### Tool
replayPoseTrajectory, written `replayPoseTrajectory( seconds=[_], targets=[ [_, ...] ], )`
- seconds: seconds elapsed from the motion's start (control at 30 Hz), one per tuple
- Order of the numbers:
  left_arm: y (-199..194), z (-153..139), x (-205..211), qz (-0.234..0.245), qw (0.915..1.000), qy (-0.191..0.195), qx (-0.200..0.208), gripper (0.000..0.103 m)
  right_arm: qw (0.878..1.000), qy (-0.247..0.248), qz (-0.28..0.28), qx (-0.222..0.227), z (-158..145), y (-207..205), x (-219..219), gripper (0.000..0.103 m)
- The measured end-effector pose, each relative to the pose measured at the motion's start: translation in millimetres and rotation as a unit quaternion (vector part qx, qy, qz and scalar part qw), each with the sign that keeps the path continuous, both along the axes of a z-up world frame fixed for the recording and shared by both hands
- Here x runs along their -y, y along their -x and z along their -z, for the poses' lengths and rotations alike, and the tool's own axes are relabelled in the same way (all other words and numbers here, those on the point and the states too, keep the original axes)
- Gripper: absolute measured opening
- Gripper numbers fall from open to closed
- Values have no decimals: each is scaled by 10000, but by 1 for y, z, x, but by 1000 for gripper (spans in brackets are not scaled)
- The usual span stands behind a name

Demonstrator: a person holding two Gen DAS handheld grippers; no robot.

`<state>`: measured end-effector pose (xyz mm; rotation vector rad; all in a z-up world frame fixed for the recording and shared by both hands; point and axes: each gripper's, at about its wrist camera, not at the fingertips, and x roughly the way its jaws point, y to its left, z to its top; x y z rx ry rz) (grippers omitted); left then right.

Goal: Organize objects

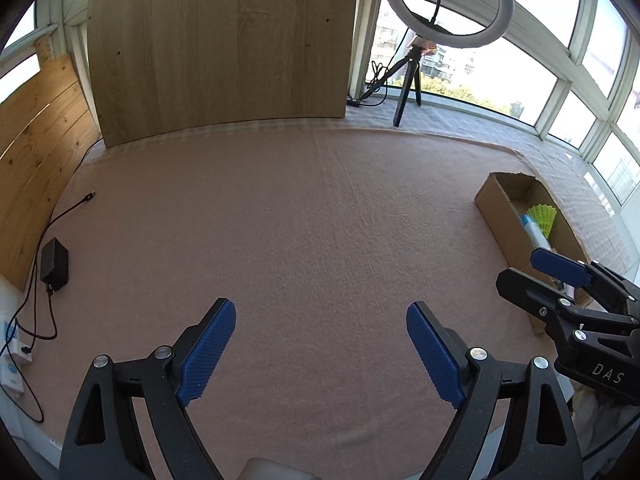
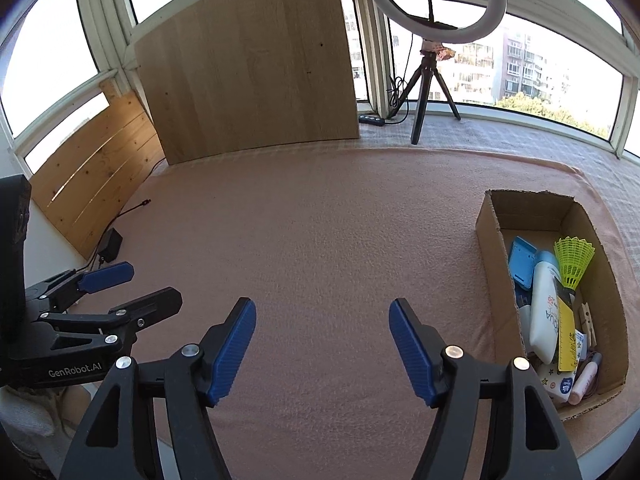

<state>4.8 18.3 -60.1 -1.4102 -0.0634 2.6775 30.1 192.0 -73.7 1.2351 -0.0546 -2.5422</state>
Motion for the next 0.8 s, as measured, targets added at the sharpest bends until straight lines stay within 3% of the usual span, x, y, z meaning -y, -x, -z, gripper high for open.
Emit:
replayPoseTrajectory(
  seconds=[0.37,0.8],
  targets=[
    [-2,14,15,-166,9997,71,135,93,9997,-238,4,-45,12,-1,26,74],
    [6,19,23,-280,9995,23,175,93,9993,-308,208,-25,14,2,19,76]
  ],
)
